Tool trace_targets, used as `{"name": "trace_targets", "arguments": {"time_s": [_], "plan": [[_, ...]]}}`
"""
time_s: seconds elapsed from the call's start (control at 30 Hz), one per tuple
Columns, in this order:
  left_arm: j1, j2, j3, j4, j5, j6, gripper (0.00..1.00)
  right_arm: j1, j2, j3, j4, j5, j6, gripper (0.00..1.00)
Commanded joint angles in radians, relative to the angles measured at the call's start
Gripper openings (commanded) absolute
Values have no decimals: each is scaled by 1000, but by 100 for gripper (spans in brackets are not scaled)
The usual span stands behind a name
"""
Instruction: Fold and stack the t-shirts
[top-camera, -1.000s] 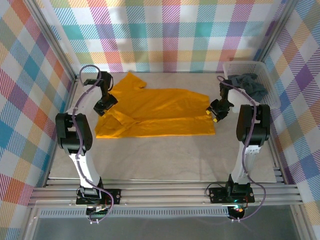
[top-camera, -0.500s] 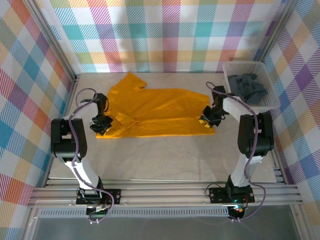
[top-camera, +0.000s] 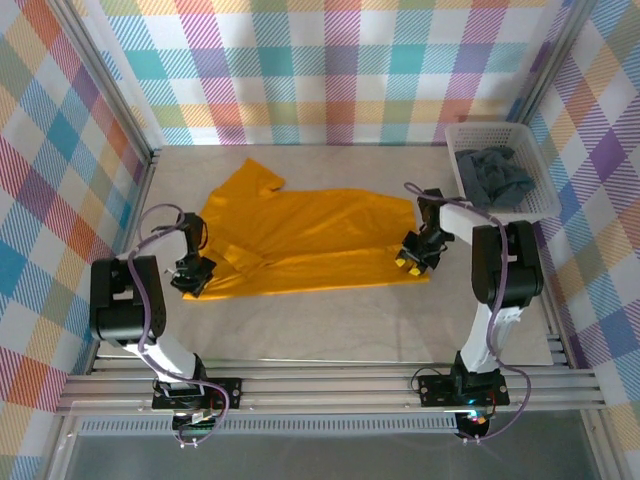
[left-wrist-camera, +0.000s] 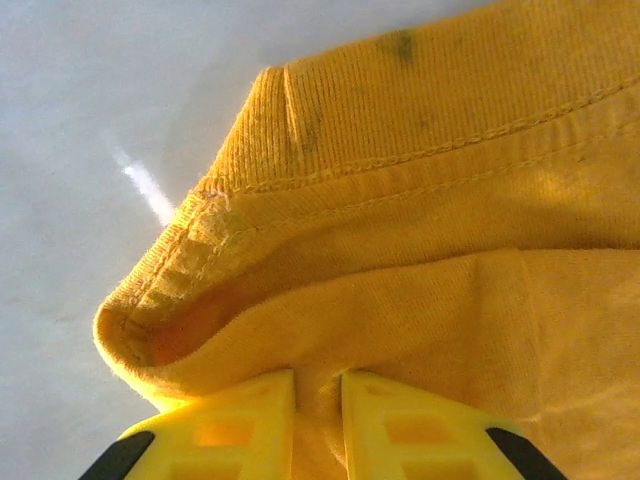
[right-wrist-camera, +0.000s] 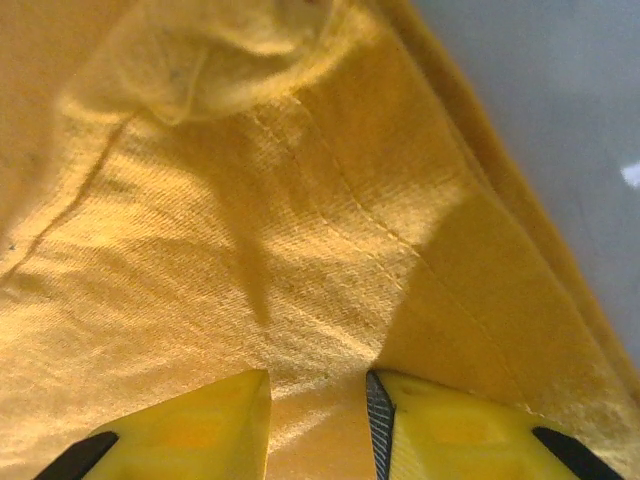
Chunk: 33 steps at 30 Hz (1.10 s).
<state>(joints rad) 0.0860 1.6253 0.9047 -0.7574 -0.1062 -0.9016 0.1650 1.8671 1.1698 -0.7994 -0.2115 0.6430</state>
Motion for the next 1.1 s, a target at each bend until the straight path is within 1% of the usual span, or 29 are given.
{"name": "trace_targets", "arguments": {"time_s": [0.0,0.17,0.2,0.27,0.3,0.33,0.4,0.43,0.5,0.57,0.6,0.67,0.73,0.83,0.97,1.07], "plan": [[52,-19,-78,-70,-30,-6,21,28,-42,-104,-61,-3,31,33],[74,-61,-76,-111,-31,9,22,68,-154,-183,-43,-23,59,36],[73,-83,-66,-116,-22,4,25,72,-179,-182,-32,-26,57,37],[53,-139,-31,-143,-35,-11,38,80,-222,-157,-24,-25,34,40],[31,-168,0,-167,-52,-23,43,85,-244,-135,-21,-25,16,43],[8,-195,29,-187,-61,-40,46,88,-263,-118,-11,-31,0,46],[-54,-241,67,-212,-51,-102,49,94,-299,-94,42,-91,-29,51],[-82,-251,71,-209,-28,-134,49,95,-309,-90,73,-130,-35,54],[-150,-276,41,-160,51,-229,51,100,-318,-93,164,-250,-30,57],[-214,-286,-5,-84,118,-331,54,110,-310,-96,239,-340,-11,57],[-250,-281,-26,-52,146,-382,55,117,-305,-94,254,-355,-3,57],[-295,-266,-57,-5,177,-455,56,130,-294,-86,261,-361,5,57],[-319,-246,-62,-11,172,-486,56,135,-289,-81,263,-361,12,57],[-322,-229,-76,-16,171,-502,56,136,-290,-78,259,-358,15,57],[-325,-230,-121,69,180,-543,56,136,-299,-89,255,-358,14,57],[-332,-208,-119,111,167,-548,53,136,-307,-106,257,-361,20,57]]}}
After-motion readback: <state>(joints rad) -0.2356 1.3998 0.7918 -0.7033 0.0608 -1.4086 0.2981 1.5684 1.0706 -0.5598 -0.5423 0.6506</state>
